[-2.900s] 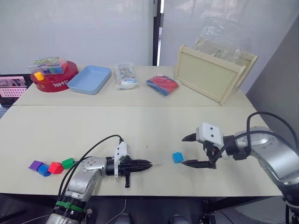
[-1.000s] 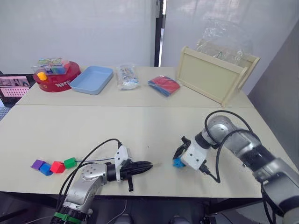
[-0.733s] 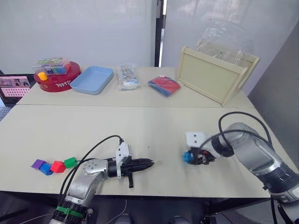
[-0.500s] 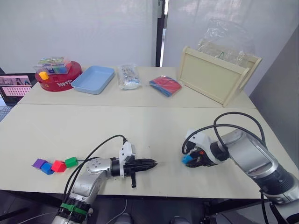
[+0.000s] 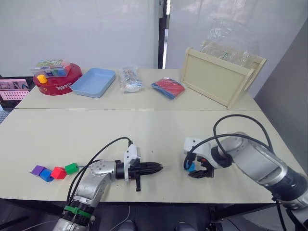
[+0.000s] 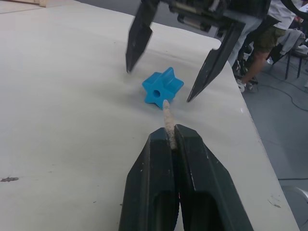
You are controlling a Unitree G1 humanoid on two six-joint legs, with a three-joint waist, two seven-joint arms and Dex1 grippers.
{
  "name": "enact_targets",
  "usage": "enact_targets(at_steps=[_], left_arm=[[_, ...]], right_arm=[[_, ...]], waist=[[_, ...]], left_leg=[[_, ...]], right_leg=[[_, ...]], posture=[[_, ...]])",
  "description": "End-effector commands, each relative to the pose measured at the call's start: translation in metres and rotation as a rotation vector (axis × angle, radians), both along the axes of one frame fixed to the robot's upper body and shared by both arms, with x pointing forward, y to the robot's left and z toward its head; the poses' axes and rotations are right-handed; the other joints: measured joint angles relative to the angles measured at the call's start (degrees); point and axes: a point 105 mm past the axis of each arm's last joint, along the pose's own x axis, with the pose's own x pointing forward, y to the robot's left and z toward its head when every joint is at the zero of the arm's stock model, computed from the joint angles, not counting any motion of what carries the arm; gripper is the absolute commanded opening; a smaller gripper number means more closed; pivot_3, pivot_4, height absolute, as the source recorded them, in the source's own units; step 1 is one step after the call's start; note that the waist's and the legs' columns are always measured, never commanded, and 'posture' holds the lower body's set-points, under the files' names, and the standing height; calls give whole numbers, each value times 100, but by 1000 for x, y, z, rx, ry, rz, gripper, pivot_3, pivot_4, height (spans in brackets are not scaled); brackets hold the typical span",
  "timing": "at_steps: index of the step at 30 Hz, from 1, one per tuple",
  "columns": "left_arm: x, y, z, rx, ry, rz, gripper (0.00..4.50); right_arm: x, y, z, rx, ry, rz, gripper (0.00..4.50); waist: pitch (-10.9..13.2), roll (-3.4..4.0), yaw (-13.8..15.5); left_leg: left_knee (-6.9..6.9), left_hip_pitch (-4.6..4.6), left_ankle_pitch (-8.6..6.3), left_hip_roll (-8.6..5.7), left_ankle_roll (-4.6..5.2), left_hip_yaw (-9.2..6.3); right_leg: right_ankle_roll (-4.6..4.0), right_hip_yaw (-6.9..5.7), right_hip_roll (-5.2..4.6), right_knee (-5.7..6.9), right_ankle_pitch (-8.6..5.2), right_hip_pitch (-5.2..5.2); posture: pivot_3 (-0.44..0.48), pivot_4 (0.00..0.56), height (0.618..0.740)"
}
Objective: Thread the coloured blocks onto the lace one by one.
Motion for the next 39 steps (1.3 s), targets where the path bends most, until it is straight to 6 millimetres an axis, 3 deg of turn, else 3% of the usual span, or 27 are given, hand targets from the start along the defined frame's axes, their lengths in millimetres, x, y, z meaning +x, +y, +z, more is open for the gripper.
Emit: enact_targets(at_steps=[1,5,7,9,14,20,31,35,39], left_arm=[[-1,-4,7,-11,-32,-31,0],[0,-7,7,-9,-33,-49,0],[1,-9,8,-8,-36,-66,0],[2,-10,9,-6,-39,-78,0],[5,-12,10,3,-45,-106,0],[7,-16,11,8,-52,-126,0],[7,-16,11,23,-63,-126,0],[7,-15,11,22,-64,-118,0],[7,-14,11,22,-64,-112,0]], right_arm=[[2,7,31,43,-117,29,4454],[-16,14,38,129,-107,67,4454],[-24,21,31,265,-161,136,4454],[-29,10,18,193,-233,213,4454],[-24,-16,-2,122,-215,105,4454],[-17,-8,-1,138,-214,86,4454],[-7,-4,-17,95,-152,88,4454],[-7,2,-18,111,-140,114,3344],[-10,6,-19,121,-116,134,1903]], waist=[[0,0,-8],[0,-1,12],[-12,-22,67],[-9,-18,124],[-7,-14,94],[-7,-14,17],[-7,-13,-3],[-7,-13,0],[-7,-13,0]], left_leg=[[0,0,0,1,0,0],[-1,-4,0,1,1,-2],[-2,-10,-2,-1,3,-3],[7,-12,-10,-1,17,-6],[21,-12,-10,-14,17,-1],[16,-6,-10,-5,17,-1],[15,-8,-10,-5,17,-3],[14,-10,-10,-6,17,-3],[14,-9,-10,-6,17,-3]], right_leg=[[0,0,0,0,0,0],[0,-3,1,-3,0,0],[0,-6,-2,-10,0,2],[0,-8,0,-13,0,7],[7,-1,-10,-5,0,5],[6,0,-1,-3,0,7],[6,-2,-2,-5,0,7],[6,-2,-3,-6,0,6],[6,-2,-3,-6,0,6]], posture=[[0,150,740],[0,150,740],[0,150,740],[0,150,740],[0,150,740],[0,150,740],[0,150,740],[0,150,740],[0,150,740]])
